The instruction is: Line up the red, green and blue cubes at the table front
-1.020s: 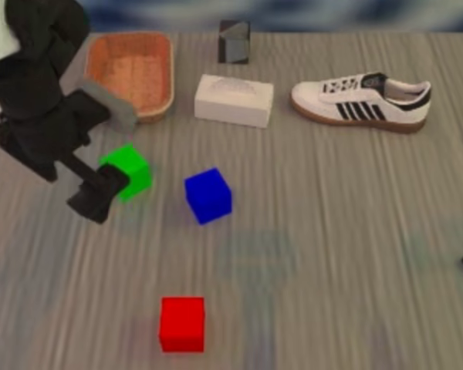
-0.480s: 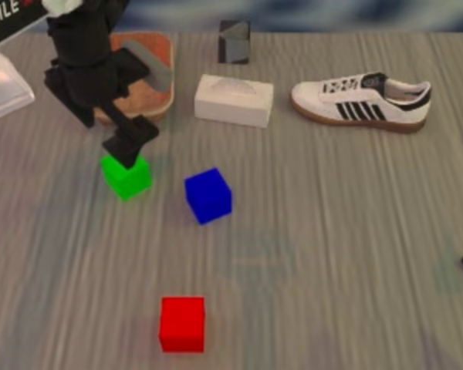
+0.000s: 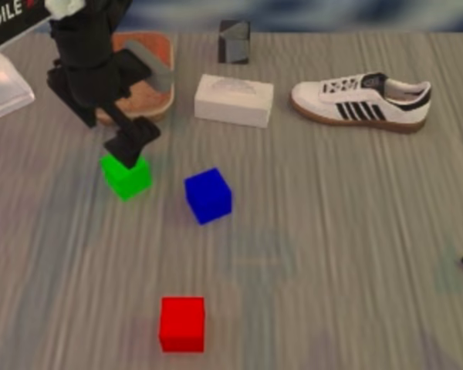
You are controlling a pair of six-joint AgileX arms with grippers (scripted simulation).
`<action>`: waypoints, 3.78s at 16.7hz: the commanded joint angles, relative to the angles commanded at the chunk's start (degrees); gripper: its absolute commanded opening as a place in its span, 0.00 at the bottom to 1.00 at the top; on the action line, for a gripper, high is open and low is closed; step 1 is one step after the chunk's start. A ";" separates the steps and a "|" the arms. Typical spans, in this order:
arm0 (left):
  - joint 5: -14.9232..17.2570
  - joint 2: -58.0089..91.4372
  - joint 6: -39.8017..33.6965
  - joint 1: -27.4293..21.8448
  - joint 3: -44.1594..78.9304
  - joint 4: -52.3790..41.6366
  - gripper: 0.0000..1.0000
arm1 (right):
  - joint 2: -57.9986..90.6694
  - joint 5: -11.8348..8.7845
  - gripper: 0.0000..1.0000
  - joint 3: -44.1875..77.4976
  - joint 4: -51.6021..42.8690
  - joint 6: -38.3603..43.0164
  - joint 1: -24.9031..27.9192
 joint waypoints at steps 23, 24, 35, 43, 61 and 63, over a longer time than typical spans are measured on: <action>0.03 4.02 0.06 -0.11 -10.40 14.50 0.17 | 0.00 0.00 1.00 0.00 0.00 0.00 0.00; 0.03 4.02 0.06 -0.11 -10.40 14.50 0.10 | 0.00 0.00 1.00 0.00 0.00 0.00 0.00; 0.12 3.65 0.06 -0.02 -10.23 14.15 0.00 | 0.00 0.00 1.00 0.00 0.00 0.00 0.00; 0.08 0.26 -0.04 0.99 -1.20 1.45 0.00 | 0.00 0.00 1.00 0.00 0.00 0.00 0.00; -0.07 -20.10 1.04 -33.86 -27.83 7.56 0.00 | 0.00 0.00 1.00 0.00 0.00 0.00 0.00; -0.12 -22.18 1.10 -36.49 -30.32 8.30 0.00 | 0.00 0.00 1.00 0.00 0.00 0.00 0.00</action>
